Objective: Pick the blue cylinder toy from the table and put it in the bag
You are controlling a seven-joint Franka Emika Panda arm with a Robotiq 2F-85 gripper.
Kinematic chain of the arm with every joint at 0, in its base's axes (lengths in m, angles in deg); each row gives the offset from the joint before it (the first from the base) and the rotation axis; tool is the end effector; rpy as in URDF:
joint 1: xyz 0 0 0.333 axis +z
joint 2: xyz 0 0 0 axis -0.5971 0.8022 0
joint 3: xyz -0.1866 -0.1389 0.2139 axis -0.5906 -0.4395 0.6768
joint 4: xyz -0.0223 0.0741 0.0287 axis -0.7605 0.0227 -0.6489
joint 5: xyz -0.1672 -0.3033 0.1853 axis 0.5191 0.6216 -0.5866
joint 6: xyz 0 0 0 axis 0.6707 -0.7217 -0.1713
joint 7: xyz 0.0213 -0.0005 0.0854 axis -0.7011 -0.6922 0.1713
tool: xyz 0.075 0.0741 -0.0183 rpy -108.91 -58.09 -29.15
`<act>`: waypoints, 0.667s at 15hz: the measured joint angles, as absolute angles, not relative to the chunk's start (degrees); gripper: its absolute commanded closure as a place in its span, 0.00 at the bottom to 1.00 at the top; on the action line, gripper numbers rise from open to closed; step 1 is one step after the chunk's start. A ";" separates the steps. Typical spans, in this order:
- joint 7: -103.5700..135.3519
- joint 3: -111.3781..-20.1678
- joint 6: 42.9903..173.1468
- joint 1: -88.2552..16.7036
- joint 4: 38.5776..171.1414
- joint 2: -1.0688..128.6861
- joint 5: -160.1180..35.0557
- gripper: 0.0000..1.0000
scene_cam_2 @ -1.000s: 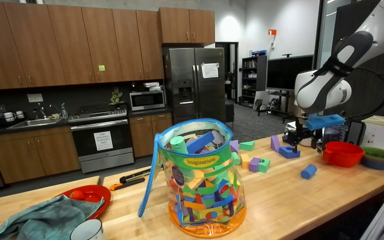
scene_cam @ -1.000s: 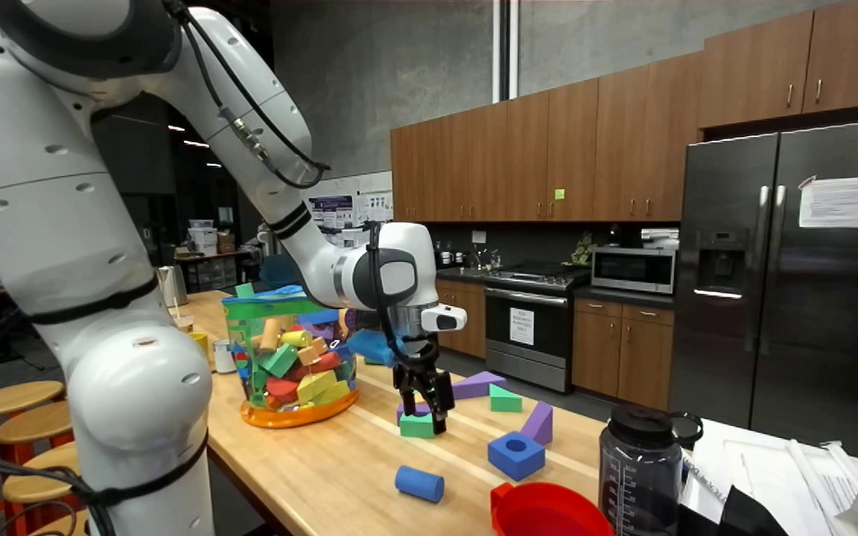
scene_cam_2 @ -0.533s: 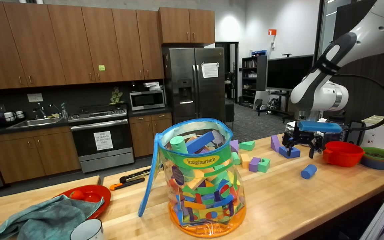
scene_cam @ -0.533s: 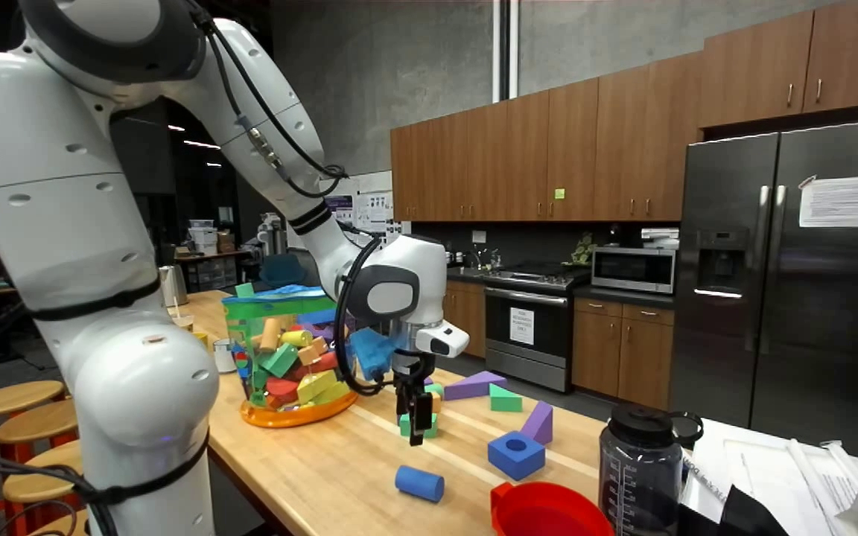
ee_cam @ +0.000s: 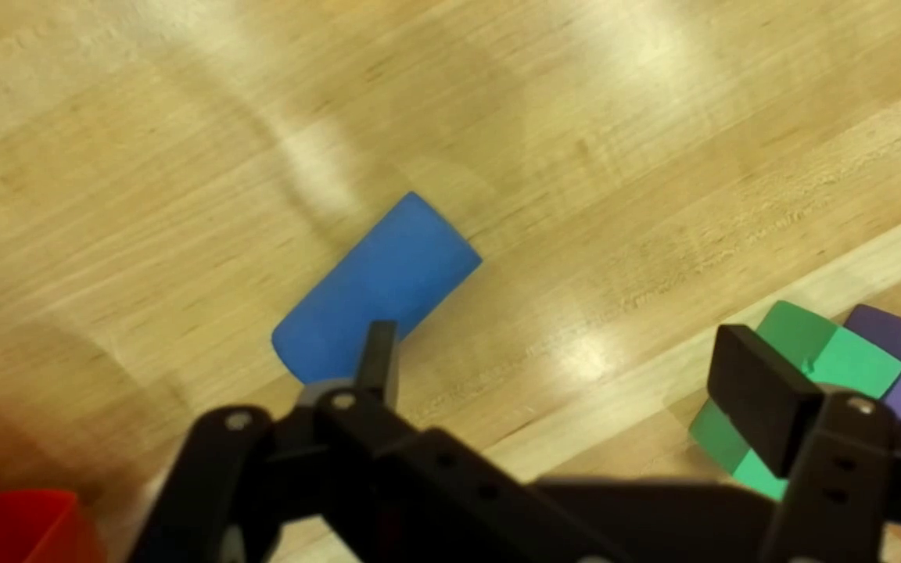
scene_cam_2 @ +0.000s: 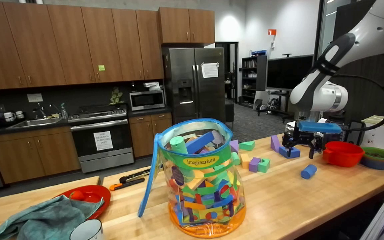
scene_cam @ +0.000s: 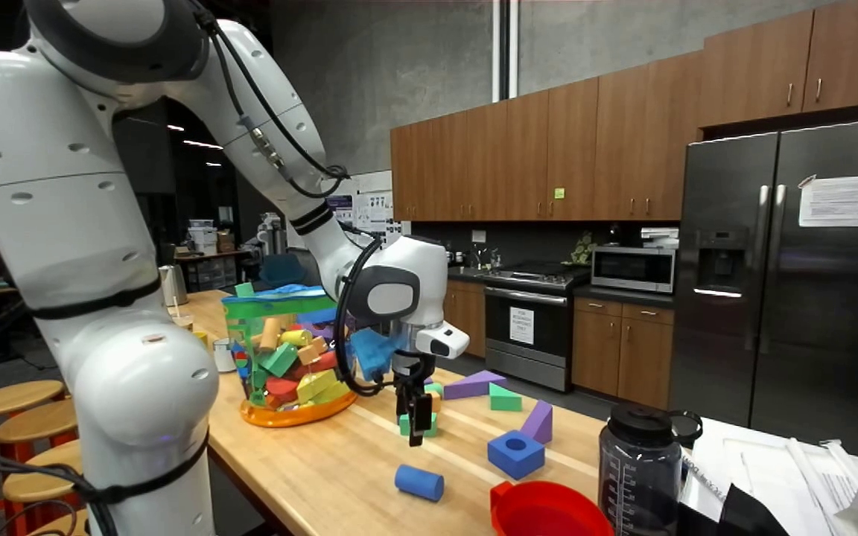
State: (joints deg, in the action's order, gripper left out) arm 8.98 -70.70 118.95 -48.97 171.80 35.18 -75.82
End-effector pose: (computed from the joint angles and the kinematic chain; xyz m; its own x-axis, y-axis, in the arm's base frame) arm 0.3506 -0.1346 0.2706 0.7542 -0.6529 -0.0695 -0.6561 -0.7454 -0.1175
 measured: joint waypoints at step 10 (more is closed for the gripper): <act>8.48 -74.28 120.83 -49.12 171.81 37.42 -87.91 0.00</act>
